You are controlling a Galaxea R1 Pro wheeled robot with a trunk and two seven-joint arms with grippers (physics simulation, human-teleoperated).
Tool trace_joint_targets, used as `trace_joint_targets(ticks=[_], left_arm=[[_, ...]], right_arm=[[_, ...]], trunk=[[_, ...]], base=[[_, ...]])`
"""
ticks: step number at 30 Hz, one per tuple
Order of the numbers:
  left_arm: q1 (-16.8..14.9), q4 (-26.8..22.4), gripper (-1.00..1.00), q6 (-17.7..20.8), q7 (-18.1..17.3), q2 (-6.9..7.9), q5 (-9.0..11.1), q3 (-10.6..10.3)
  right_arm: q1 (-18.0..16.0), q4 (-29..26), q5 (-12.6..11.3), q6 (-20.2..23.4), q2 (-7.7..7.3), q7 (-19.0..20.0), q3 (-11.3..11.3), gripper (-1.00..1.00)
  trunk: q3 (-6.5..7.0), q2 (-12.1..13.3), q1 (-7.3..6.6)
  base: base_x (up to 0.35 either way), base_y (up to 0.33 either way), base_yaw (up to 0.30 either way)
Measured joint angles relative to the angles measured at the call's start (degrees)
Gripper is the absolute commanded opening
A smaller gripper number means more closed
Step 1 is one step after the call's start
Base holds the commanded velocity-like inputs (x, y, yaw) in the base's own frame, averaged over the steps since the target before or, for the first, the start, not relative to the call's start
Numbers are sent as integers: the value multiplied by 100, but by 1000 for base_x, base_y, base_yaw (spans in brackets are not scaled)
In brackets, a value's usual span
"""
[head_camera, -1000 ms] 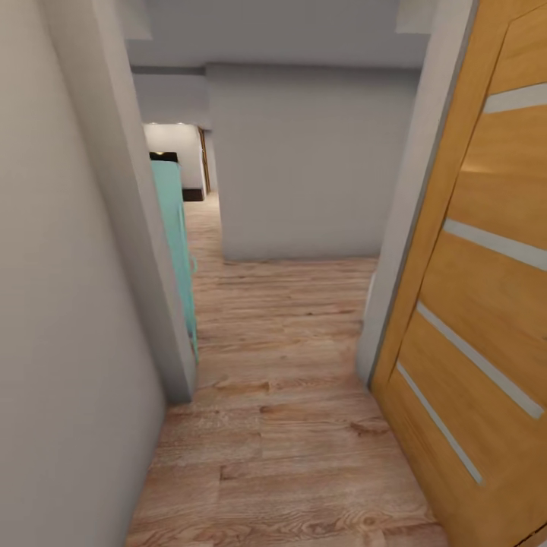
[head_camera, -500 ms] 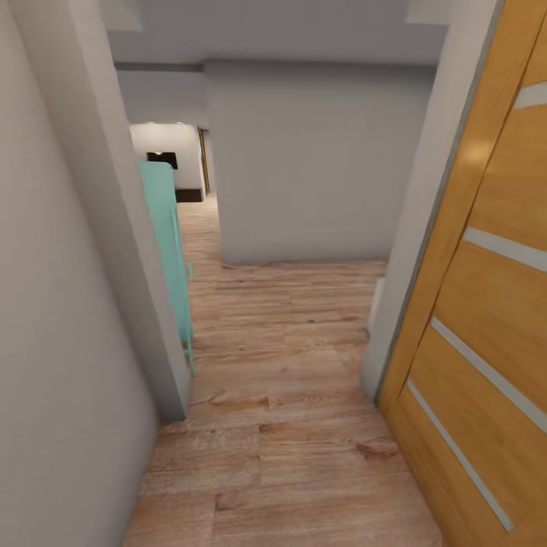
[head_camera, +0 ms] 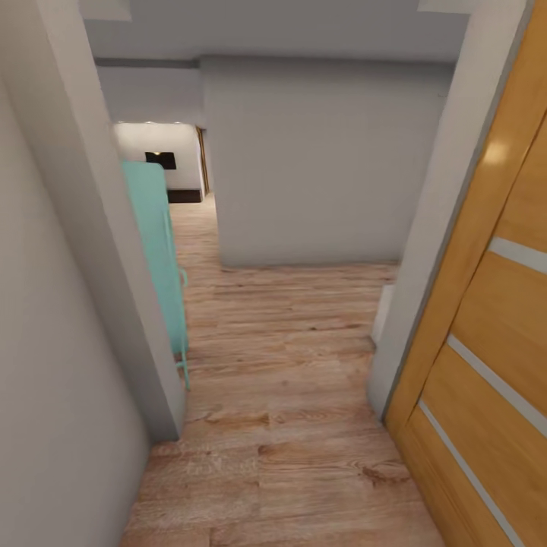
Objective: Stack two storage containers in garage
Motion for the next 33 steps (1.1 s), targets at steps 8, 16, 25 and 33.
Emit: trace_joint_targets(ticks=[8, 16, 25, 33], left_arm=[[0, 0, 100, 1, 0, 0, 0, 2], [0, 0, 100, 1, 0, 0, 0, -2], [0, 0, 100, 1, 0, 0, 0, 0], [0, 0, 100, 1, 0, 0, 0, -2]], right_arm=[[0, 0, 11, -3, 0, 0, 0, 100], [0, 0, 16, -1, 0, 0, 0, 100], [0, 0, 18, -3, 0, 3, 0, 100], [0, 0, 18, -3, 0, 1, 0, 100]], trunk=[[0, 0, 0], [0, 0, 0], [0, 0, 0], [0, 0, 0]], base=[[323, 0, 0], [323, 0, 0], [323, 0, 0], [323, 0, 0]])
